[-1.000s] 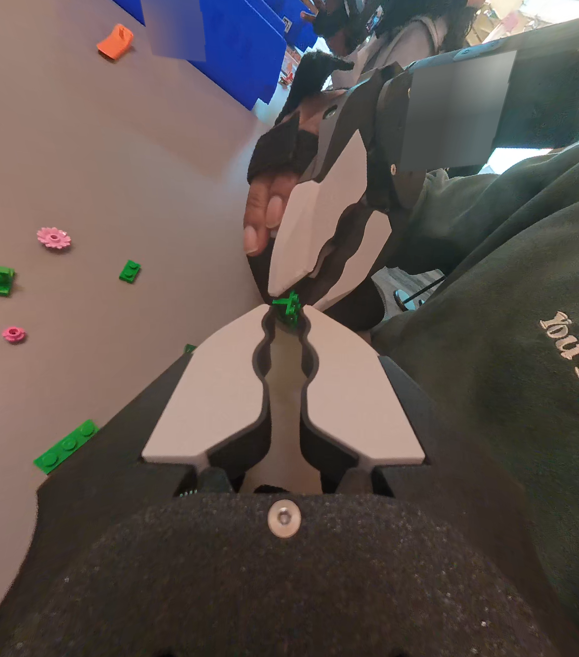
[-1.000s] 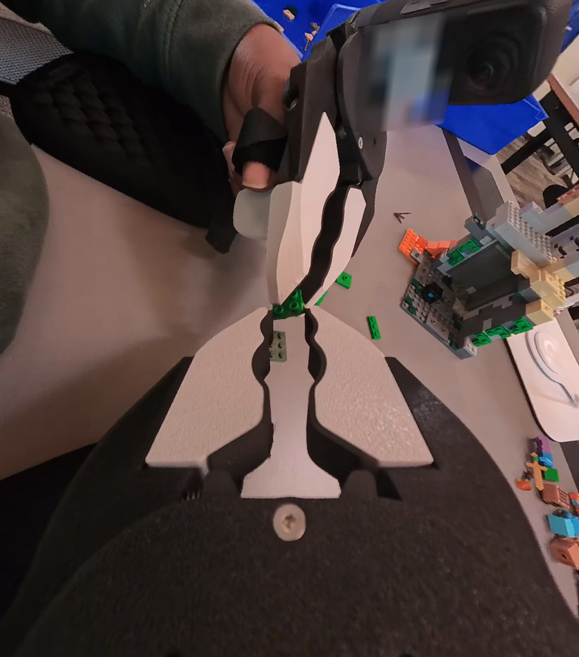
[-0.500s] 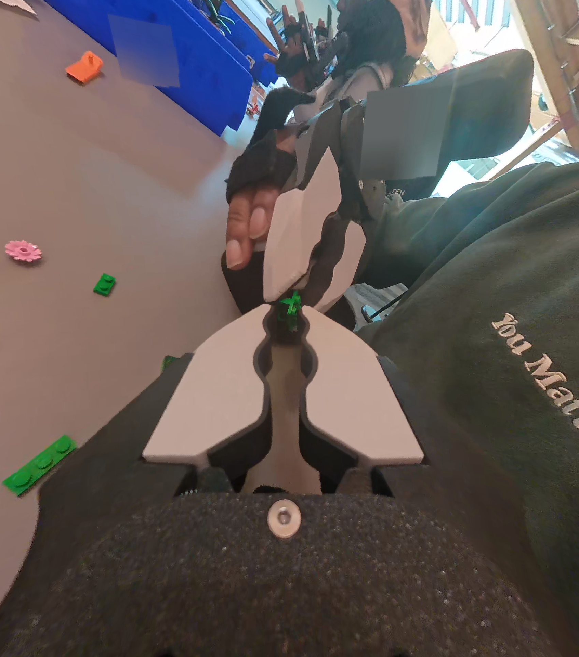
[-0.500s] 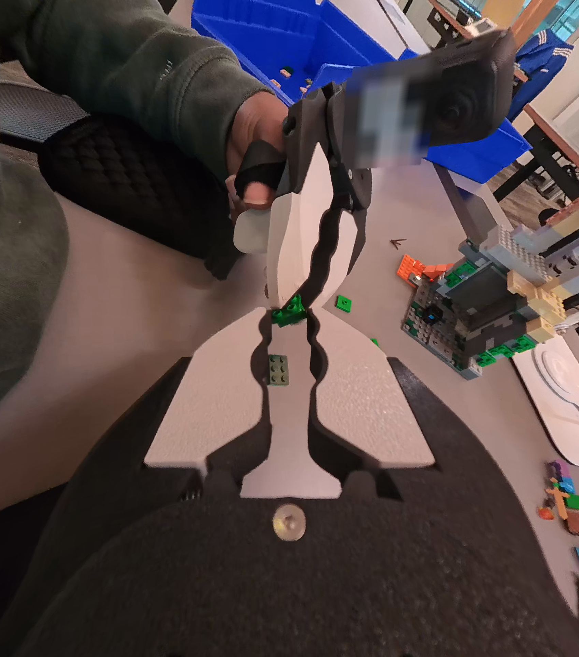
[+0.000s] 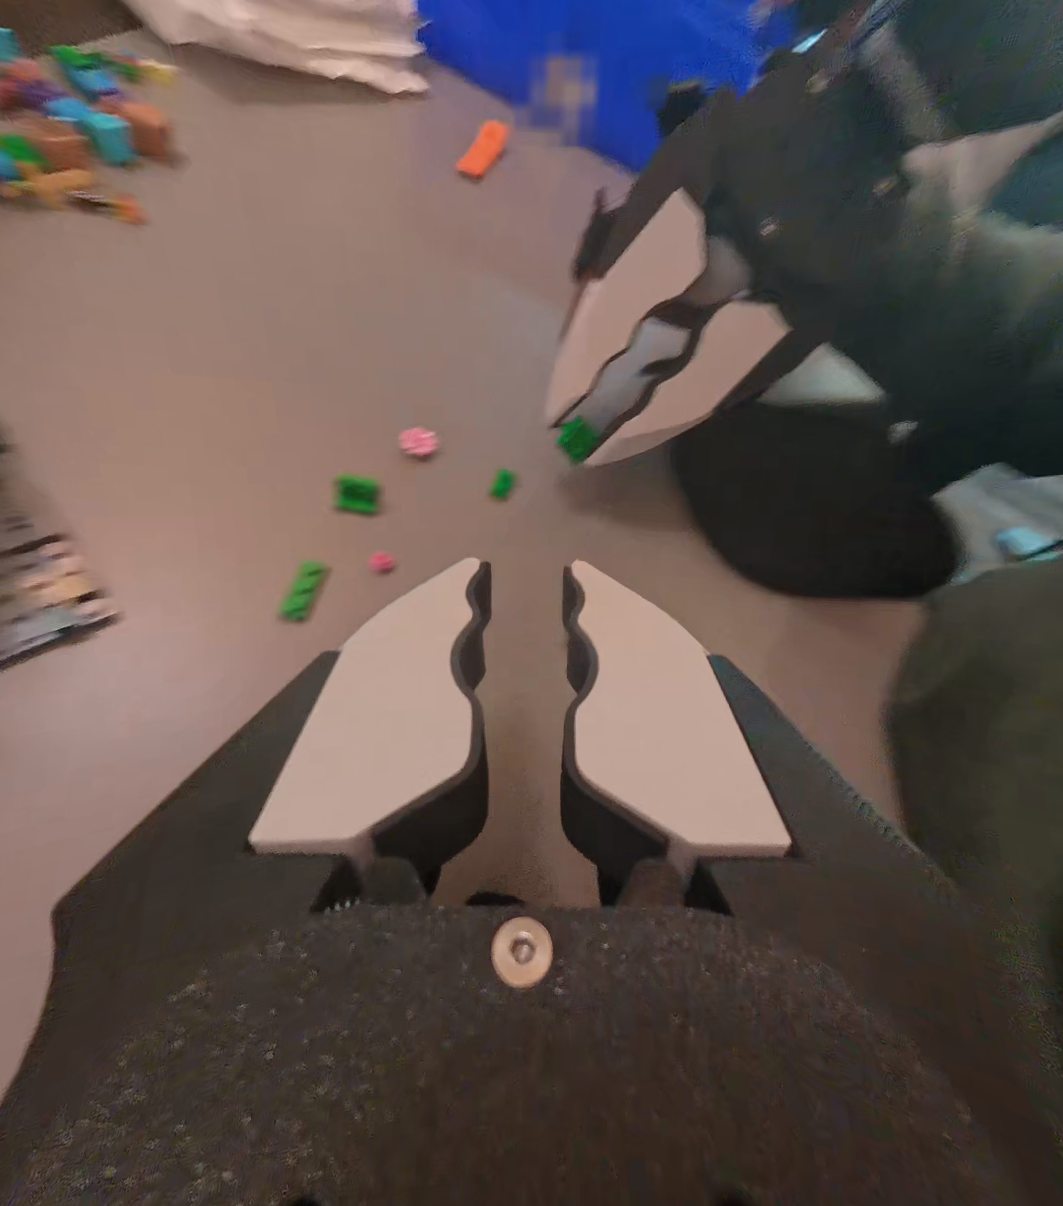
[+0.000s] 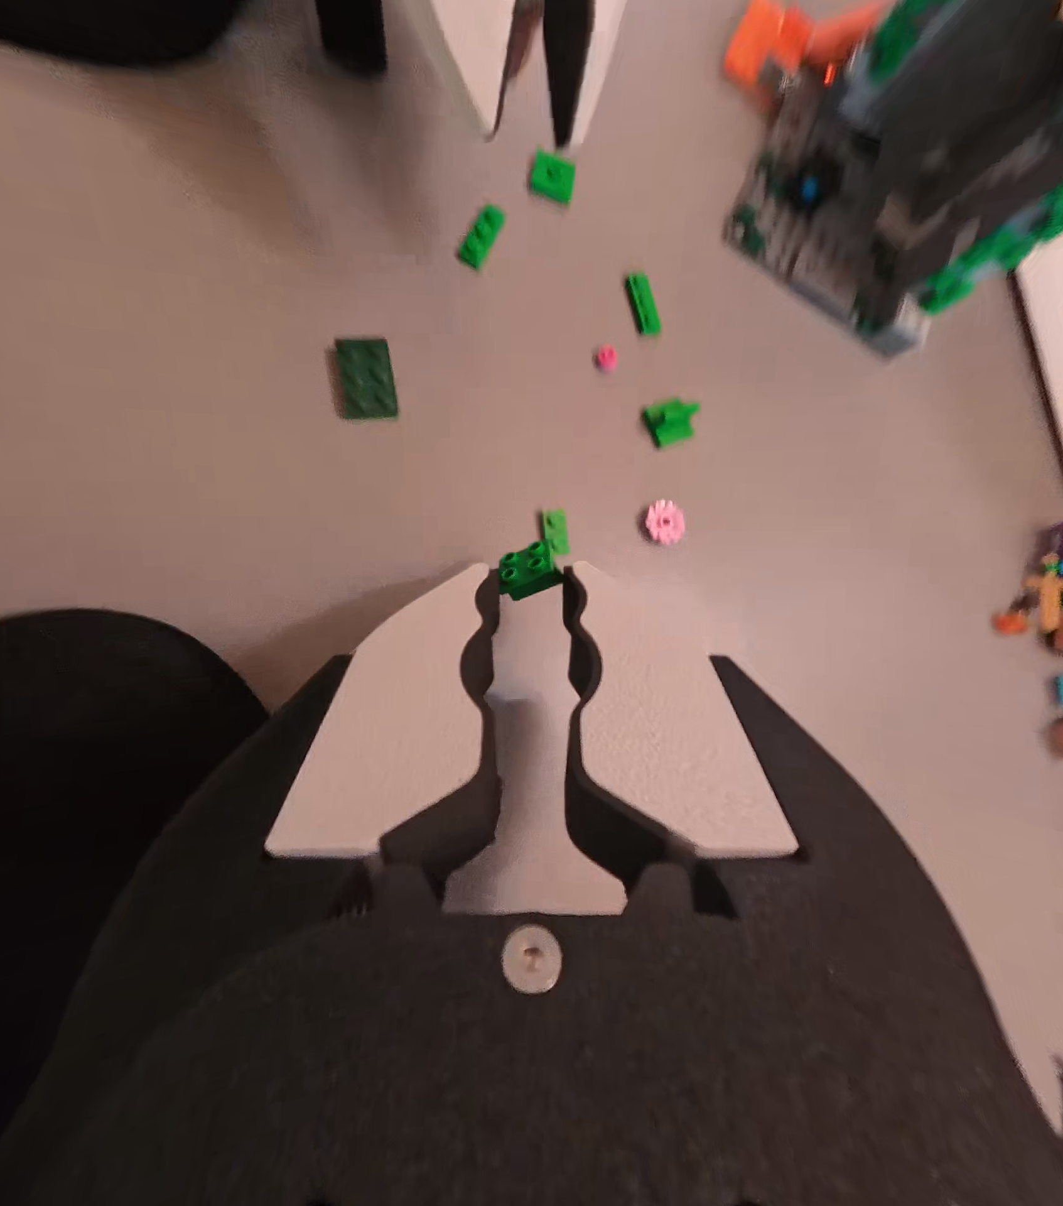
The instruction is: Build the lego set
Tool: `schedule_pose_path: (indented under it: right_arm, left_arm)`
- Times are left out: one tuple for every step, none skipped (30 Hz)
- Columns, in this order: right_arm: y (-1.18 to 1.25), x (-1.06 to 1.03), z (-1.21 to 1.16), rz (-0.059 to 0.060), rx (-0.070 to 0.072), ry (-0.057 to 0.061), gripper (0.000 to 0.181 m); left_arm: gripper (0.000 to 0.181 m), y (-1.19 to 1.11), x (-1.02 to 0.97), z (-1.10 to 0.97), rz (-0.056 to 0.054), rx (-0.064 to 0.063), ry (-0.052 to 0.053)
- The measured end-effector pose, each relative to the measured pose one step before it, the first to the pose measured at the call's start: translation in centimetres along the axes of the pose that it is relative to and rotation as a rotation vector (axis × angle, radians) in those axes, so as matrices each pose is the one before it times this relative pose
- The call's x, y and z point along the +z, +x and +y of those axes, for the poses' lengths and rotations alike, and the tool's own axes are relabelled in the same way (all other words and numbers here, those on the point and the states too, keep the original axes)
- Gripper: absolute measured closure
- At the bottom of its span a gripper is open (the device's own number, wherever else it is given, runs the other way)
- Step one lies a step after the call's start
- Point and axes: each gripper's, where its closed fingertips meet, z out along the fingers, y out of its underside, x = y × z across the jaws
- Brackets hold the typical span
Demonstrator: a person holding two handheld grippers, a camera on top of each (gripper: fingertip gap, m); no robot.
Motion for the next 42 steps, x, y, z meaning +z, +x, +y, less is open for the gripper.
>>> schedule_pose_path:
  right_arm:
    - [0.285, 0.222, 0.609, -0.0017, 0.0199, -0.025, 0.163]
    - [0.235, 0.208, 0.342, -0.0017, 0.0187, -0.0122, 0.163]
    - [0.101, 0.175, 0.151, -0.0066, 0.0163, -0.0034, 0.163]
    - [0.099, 0.166, 0.105, -0.0047, 0.0142, -0.0035, 0.163]
    - [0.101, 0.176, 0.131, -0.0032, 0.0106, -0.006, 0.163]
    - [0.121, 0.16, 0.121, -0.0013, 0.0089, -0.0049, 0.163]
    - [0.098, 0.118, 0.098, -0.0024, 0.0103, -0.0035, 0.163]
    - [0.105, 0.074, 0.107, -0.0019, 0.0114, -0.0039, 0.163]
    - [0.124, 0.041, 0.078, 0.0008, 0.0108, -0.0011, 0.162]
    - [0.132, -0.008, 0.038, 0.0022, 0.0112, 0.003, 0.16]
    - [0.095, -0.046, 0.064, 0.0002, 0.0108, 0.0028, 0.158]
    - [0.154, -0.076, 0.059, 0.0047, 0.009, 0.0038, 0.157]
    - [0.189, -0.132, 0.005, 0.0079, 0.0067, 0.0078, 0.156]
    - [0.173, -0.183, -0.027, 0.0066, 0.0074, 0.0106, 0.155]
    - [0.181, -0.214, -0.107, 0.0068, 0.0089, 0.0153, 0.154]
    - [0.233, -0.251, -0.202, 0.008, 0.0097, 0.0215, 0.153]
    - [0.266, -0.248, -0.258, 0.0082, 0.011, 0.0252, 0.152]
    - [0.335, -0.25, -0.298, 0.0096, 0.0138, 0.0279, 0.152]
    - [0.329, -0.229, -0.317, 0.0076, 0.0182, 0.0269, 0.152]
    - [0.275, -0.189, -0.265, 0.0036, 0.0198, 0.024, 0.152]
    - [0.203, -0.174, -0.239, 0.0022, 0.0163, 0.0216, 0.152]
    - [0.107, -0.127, -0.143, 0.0001, 0.0096, 0.0149, 0.152]
    - [0.086, -0.088, -0.044, 0.0032, 0.0021, 0.0081, 0.152]
    - [0.104, -0.072, -0.002, 0.009, -0.0043, 0.005, 0.152]
    - [0.044, -0.04, 0.037, 0.0071, -0.0065, 0.0035, 0.152]
    - [-0.026, -0.034, 0.034, 0.0021, -0.0032, 0.0037, 0.152]
    - [-0.047, -0.026, 0.008, 0.0, 0.0007, 0.0056, 0.152]
    - [-0.045, -0.038, -0.011, 0.0002, 0.0012, 0.0057, 0.152]
    - [-0.015, -0.049, -0.025, 0.0017, -0.0016, 0.0051, 0.152]
    - [0.021, -0.078, -0.053, 0.0047, -0.0042, 0.0059, 0.153]
    - [-0.001, -0.12, -0.112, 0.0038, -0.0052, 0.0071, 0.153]
    - [-0.082, -0.146, -0.188, -0.0006, -0.0055, 0.0102, 0.153]
    - [-0.082, -0.158, -0.269, 0.0003, -0.0051, 0.0146, 0.154]
    - [-0.12, -0.151, -0.291, -0.0011, -0.0039, 0.0144, 0.154]
    - [-0.205, -0.132, -0.304, -0.0075, -0.003, 0.0143, 0.154]
    - [-0.313, -0.137, -0.415, -0.0129, -0.0031, 0.0207, 0.154]
    - [-0.322, -0.127, -0.555, -0.0123, -0.002, 0.0299, 0.154]
    - [-0.404, -0.088, -0.593, -0.0165, 0.0034, 0.0298, 0.154]
    - [-0.512, -0.02, -0.546, -0.0254, 0.0116, 0.0252, 0.154]
    - [-0.536, 0.056, -0.547, -0.0274, 0.0185, 0.0243, 0.154]
    - [-0.571, 0.106, -0.604, -0.0305, 0.0235, 0.0291, 0.155]
    - [-0.669, 0.156, -0.578, -0.0383, 0.0296, 0.0286, 0.156]
  left_arm:
    - [0.161, -1.294, -0.106, 0.427, -0.0682, 0.0247, -0.0281]
    - [0.161, -1.123, -0.007, 0.437, -0.0587, 0.026, -0.0283]
    - [0.161, -0.956, 0.083, 0.505, -0.0507, 0.0281, -0.0318]
    - [0.161, -0.845, 0.175, 0.51, -0.0459, 0.0278, -0.0338]
    - [0.161, -0.549, 0.239, 0.422, -0.0305, 0.0261, -0.0289]
    - [0.161, -0.364, 0.275, 0.333, -0.0197, 0.023, -0.0268]
    - [0.161, -0.351, 0.276, 0.264, -0.0209, 0.0213, -0.0246]
    - [0.161, -0.242, 0.261, 0.182, -0.0132, 0.0249, -0.0199]
    - [0.161, -0.182, 0.243, 0.115, -0.006, 0.0214, -0.0166]
    - [0.161, -0.154, 0.224, 0.084, -0.0001, 0.0133, -0.0153]
    - [0.161, -0.148, 0.213, 0.015, 0.002, 0.0094, -0.0114]
    - [0.161, -0.121, 0.171, -0.112, 0.0033, 0.0092, -0.0023]
    - [0.162, -0.054, 0.162, -0.168, 0.0064, 0.0065, 0.0015]
    - [0.162, -0.065, 0.173, -0.189, 0.0052, 0.0016, 0.0011]
    - [0.162, 0.005, 0.197, -0.241, 0.0068, 0.0024, 0.0025]
    - [0.162, 0.113, 0.23, -0.354, 0.0109, 0.0086, 0.0075]
    - [0.162, 0.202, 0.257, -0.453, 0.0135, 0.0131, 0.0095]
    - [0.162, 0.237, 0.299, -0.47, 0.0126, 0.015, 0.0052]
    - [0.161, 0.158, 0.365, -0.421, 0.0072, 0.015, -0.0015]
    - [0.161, 0.067, 0.43, -0.373, 0.0023, 0.0126, -0.0062]
    - [0.16, 0.055, 0.486, -0.326, 0.004, 0.0107, -0.0074]
    - [0.159, 0.091, 0.547, -0.273, 0.0093, 0.0084, -0.0081]
    - [0.158, 0.047, 0.595, -0.159, 0.0092, 0.0053, -0.0121]
    - [0.157, -0.013, 0.583, -0.107, 0.0066, 0.0027, -0.013]
    - [0.156, -0.003, 0.53, -0.146, 0.0067, 0.0015, -0.0082]
    - [0.156, 0.057, 0.323, -0.464, 0.0125, -0.007, 0.0136]
    - [0.157, 0.023, 0.268, -0.19, 0.0115, -0.0071, -0.006]
    - [0.16, -0.048, 0.151, -0.117, 0.0058, -0.0035, -0.0082]
    - [0.165, 0.012, 0.088, -0.075, 0.0059, 0.0014, -0.0074]
    - [0.165, -0.007, 0.031, -0.041, 0.002, 0.006, -0.0052]
    - [0.165, 0.111, -0.053, 0.007, 0.004, 0.0179, -0.0033]
    - [0.165, 0.273, -0.202, -0.223, 0.0076, 0.0256, 0.0201]
    - [0.166, 0.551, -0.369, -0.566, 0.0224, 0.0258, 0.049]
    - [0.166, 0.642, -0.469, -0.668, 0.0285, 0.0126, 0.0549]
    - [0.165, 0.712, -0.555, -0.802, 0.033, 0.0086, 0.0631]
    - [0.165, 0.663, -0.63, -0.985, 0.0236, 0.0114, 0.0748]
    - [0.166, 0.505, -0.61, -0.836, 0.0118, 0.0057, 0.0592]
    - [0.166, 0.539, -0.537, -0.706, 0.012, 0.0049, 0.0435]
    - [0.166, 0.469, -0.501, -0.695, 0.0029, 0.0082, 0.0393]
    - [0.166, 0.432, -0.423, -0.609, -0.0011, 0.0099, 0.0293]
    - [0.166, 0.508, -0.382, -0.563, 0.0018, 0.0149, 0.0238]
    - [0.166, 0.471, -0.344, -0.618, -0.0043, 0.0207, 0.0263]
